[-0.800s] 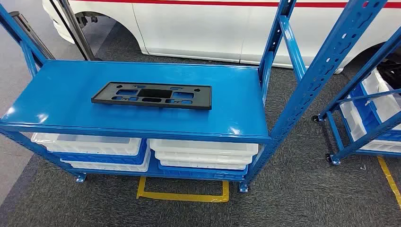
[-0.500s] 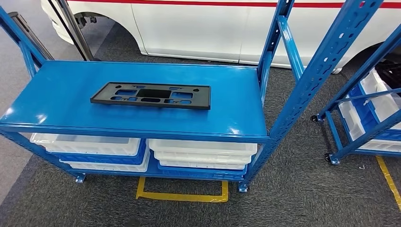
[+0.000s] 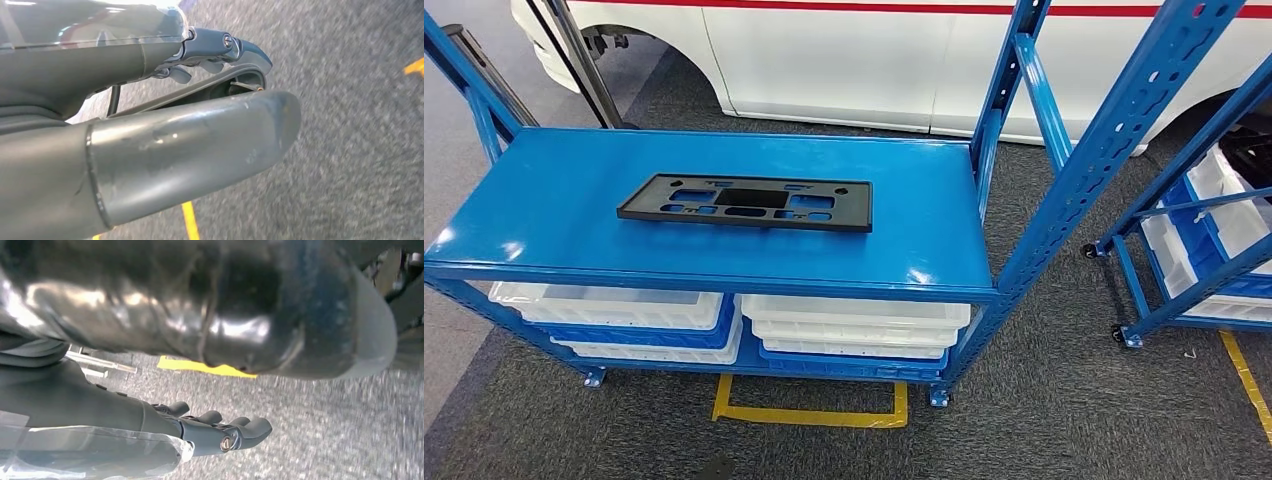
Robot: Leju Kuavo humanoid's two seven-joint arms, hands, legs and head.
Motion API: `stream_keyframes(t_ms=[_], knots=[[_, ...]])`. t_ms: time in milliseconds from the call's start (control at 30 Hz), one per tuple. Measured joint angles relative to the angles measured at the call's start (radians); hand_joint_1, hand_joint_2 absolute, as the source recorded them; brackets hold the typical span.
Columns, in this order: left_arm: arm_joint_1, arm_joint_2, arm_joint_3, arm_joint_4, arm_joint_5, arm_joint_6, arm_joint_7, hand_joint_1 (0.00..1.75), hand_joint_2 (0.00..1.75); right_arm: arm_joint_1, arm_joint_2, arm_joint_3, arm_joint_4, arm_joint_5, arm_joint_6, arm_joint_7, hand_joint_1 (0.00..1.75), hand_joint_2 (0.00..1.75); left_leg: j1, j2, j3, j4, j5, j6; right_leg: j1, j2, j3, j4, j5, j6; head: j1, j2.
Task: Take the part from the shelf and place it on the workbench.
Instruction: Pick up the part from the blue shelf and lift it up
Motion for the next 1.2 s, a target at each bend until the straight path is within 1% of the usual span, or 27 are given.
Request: stream_keyframes(t_ms=[67, 167, 233, 267, 300, 367, 433, 467, 533, 633, 700, 800, 867, 933, 1100, 1200], knots=[[-0.003, 0.0, -0.013, 0.0, -0.023, 0.037, -0.004, 0.0, 0.0, 0.0, 0.004, 0.0, -0.005, 0.002, 0.002, 0.001, 0.0, 0.0, 0.0, 0.0, 0.0, 0.0, 0.0, 0.0, 0.0, 0.0, 0.0, 0.0, 0.0, 0.0, 0.0, 0.0], [-0.015, 0.0, -0.037, 0.0, -0.076, 0.116, -0.025, 0.0, 0.0, 0.0, 0.009, -0.001, -0.013, 0.004, 0.004, 0.008, 0.0, 0.0, 0.0, 0.0, 0.0, 0.0, 0.0, 0.0, 0.0, 0.0, 0.0, 0.0, 0.0, 0.0, 0.0, 0.0], [-0.022, 0.0, -0.03, -0.009, -0.193, 0.148, -0.043, 0.0, 0.0, 0.0, 0.012, -0.003, -0.018, 0.003, 0.005, 0.013, 0.0, 0.0, 0.0, 0.0, 0.0, 0.001, 0.0, 0.0, 0.0, 0.0, 0.0, 0.0, 0.0, 0.0, 0.0, 0.0], [-0.021, 0.0, -0.005, -0.022, -0.302, 0.156, -0.055, 0.0, 0.0, 0.0, 0.014, -0.004, -0.02, 0.002, 0.007, 0.015, 0.0, 0.0, -0.001, 0.0, 0.0, 0.0, 0.0, 0.0, 0.0, 0.0, 0.0, 0.0, 0.0, 0.0, 0.0, 0.0], [-0.016, 0.001, 0.032, -0.039, -0.425, 0.159, -0.068, 0.0, 0.0, 0.001, 0.015, -0.004, -0.021, 0.0, 0.008, 0.017, 0.0, 0.0, -0.001, 0.0, 0.0, 0.0, 0.0, 0.001, -0.001, 0.0, 0.0, 0.0, 0.0, 0.0, 0.0, 0.0], [0.001, -0.001, 0.157, -0.081, -0.696, 0.162, -0.096, 0.0, 0.0, 0.001, 0.016, -0.007, -0.024, -0.004, 0.012, 0.019, 0.0, 0.0, -0.001, 0.0, 0.0, 0.0, 0.0, 0.001, -0.001, 0.0, 0.0, 0.0, 0.0, 0.0, 0.0, 0.0], [0.016, -0.01, 0.283, -0.114, -0.857, 0.163, -0.119, 0.0, 0.0, 0.001, 0.016, -0.011, -0.027, -0.007, 0.015, 0.02, 0.0, 0.0, -0.001, 0.0, 0.0, 0.0, -0.001, 0.002, -0.001, 0.001, 0.0, 0.0, 0.0, 0.0, 0.0, 0.0], [0.023, -0.016, 0.33, -0.127, -0.891, 0.163, -0.132, 0.0, 0.0, 0.002, 0.016, -0.013, -0.029, -0.008, 0.015, 0.02, 0.0, 0.0, -0.001, 0.001, 0.0, 0.001, -0.001, 0.002, -0.001, 0.001, 0.0, 0.0, 0.0, 0.0, 0.0, 0.0], [0.039, -0.026, 0.426, -0.158, -0.973, 0.163, -0.187, 0.0, 0.0, 0.002, 0.016, -0.017, -0.031, -0.009, 0.016, 0.022, 0.0, 0.0, -0.001, 0.001, 0.0, 0.001, -0.002, 0.003, -0.001, 0.001, 0.0, -0.001, 0.0, 0.001, 0.0, 0.0], [0.07, -0.054, 0.615, -0.22, -1.157, 0.163, -0.319, 0.0, 0.0, 0.002, 0.017, -0.022, -0.032, -0.012, 0.019, 0.023, 0.0, 0.0, -0.001, 0.001, 0.0, 0.001, -0.002, 0.003, -0.001, 0.001, 0.0, -0.001, -0.001, 0.002, 0.0, 0.0], [0.086, -0.082, 0.74, -0.259, -1.242, 0.163, -0.392, 0.0, 0.0, 0.002, 0.018, -0.023, -0.033, -0.013, 0.02, 0.023, 0.0, 0.0, -0.001, 0.001, 0.0, 0.001, -0.002, 0.003, -0.001, 0.001, 0.0, -0.001, -0.001, 0.002, 0.0, 0.0], [0.104, -0.114, 0.877, -0.303, -1.285, 0.163, -0.439, 0.0, 0.0, 0.002, 0.018, -0.028, -0.036, -0.014, 0.02, 0.023, 0.0, 0.0, -0.001, 0.001, 0.0, 0.001, -0.002, 0.003, -0.001, 0.001, 0.0, -0.001, -0.001, 0.002, 0.0, 0.0], [0.112, -0.128, 0.944, -0.325, -1.292, 0.163, -0.446, 0.0, 0.0, 0.002, 0.019, -0.029, -0.037, -0.014, 0.02, 0.023, 0.0, 0.0, -0.001, 0.001, 0.0, 0.001, -0.002, 0.004, -0.001, 0.001, 0.0, -0.001, -0.001, 0.002, 0.0, 0.0], [0.119, -0.134, 0.99, -0.34, -1.293, 0.163, -0.448, 0.0, 0.0, 0.002, 0.019, -0.029, -0.038, -0.014, 0.02, 0.023, 0.0, 0.0, -0.001, 0.001, 0.0, 0.001, -0.002, 0.004, -0.001, 0.001, 0.0, -0.001, -0.001, 0.002, 0.0, 0.0], [0.128, -0.147, 1.045, -0.359, -1.298, 0.163, -0.452, 0.0, 0.0, 0.002, 0.019, -0.029, -0.04, -0.014, 0.02, 0.023, 0.0, 0.0, -0.001, 0.001, 0.0, 0.001, -0.002, 0.004, -0.001, 0.001, 0.0, -0.001, -0.001, 0.002, 0.0, 0.0], [0.129, -0.157, 1.078, -0.367, -1.332, 0.163, -0.488, 0.0, 0.0, 0.002, 0.019, -0.029, -0.04, -0.015, 0.021, 0.023, 0.0, 0.0, -0.001, 0.001, 0.0, 0.001, -0.002, 0.004, -0.001, 0.001, 0.0, -0.001, -0.001, 0.002, 0.0, 0.0]])
